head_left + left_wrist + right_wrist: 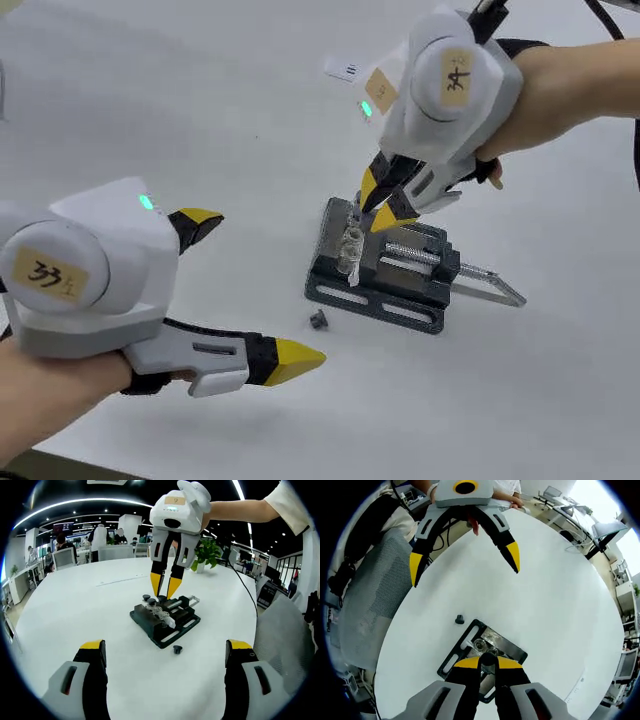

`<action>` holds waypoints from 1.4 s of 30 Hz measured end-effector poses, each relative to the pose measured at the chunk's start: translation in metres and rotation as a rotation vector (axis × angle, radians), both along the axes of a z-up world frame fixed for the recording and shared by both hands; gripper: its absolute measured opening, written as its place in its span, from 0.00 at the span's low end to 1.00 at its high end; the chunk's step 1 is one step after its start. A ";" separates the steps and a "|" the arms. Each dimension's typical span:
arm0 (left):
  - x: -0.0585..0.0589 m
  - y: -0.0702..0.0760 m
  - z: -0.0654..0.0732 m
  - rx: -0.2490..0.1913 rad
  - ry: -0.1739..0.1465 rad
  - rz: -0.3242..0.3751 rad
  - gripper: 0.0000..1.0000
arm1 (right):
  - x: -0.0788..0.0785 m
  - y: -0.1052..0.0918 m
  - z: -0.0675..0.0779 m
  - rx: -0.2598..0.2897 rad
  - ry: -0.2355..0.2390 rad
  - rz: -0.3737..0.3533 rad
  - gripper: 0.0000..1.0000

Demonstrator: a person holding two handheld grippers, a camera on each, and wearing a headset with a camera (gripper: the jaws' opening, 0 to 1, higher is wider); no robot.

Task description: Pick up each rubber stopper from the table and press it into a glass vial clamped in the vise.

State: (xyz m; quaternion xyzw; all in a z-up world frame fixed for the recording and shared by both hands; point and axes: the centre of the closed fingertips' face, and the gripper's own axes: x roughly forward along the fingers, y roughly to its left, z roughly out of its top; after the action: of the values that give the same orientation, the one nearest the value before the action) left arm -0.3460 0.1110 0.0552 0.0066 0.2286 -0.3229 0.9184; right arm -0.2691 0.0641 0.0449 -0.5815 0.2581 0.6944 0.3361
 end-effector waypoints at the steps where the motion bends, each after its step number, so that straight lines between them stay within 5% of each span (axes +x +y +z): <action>1: 0.000 0.000 0.000 -0.002 0.001 -0.002 0.98 | 0.000 -0.001 -0.002 -0.012 -0.003 0.004 0.05; 42: -0.001 0.000 -0.007 -0.012 0.020 0.001 0.98 | 0.004 0.004 -0.015 -0.069 -0.015 -0.051 0.05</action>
State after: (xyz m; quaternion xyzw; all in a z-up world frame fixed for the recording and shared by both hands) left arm -0.3470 0.1111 0.0483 -0.0024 0.2358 -0.3241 0.9162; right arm -0.2656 0.0684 0.0298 -0.5911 0.2945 0.6719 0.3353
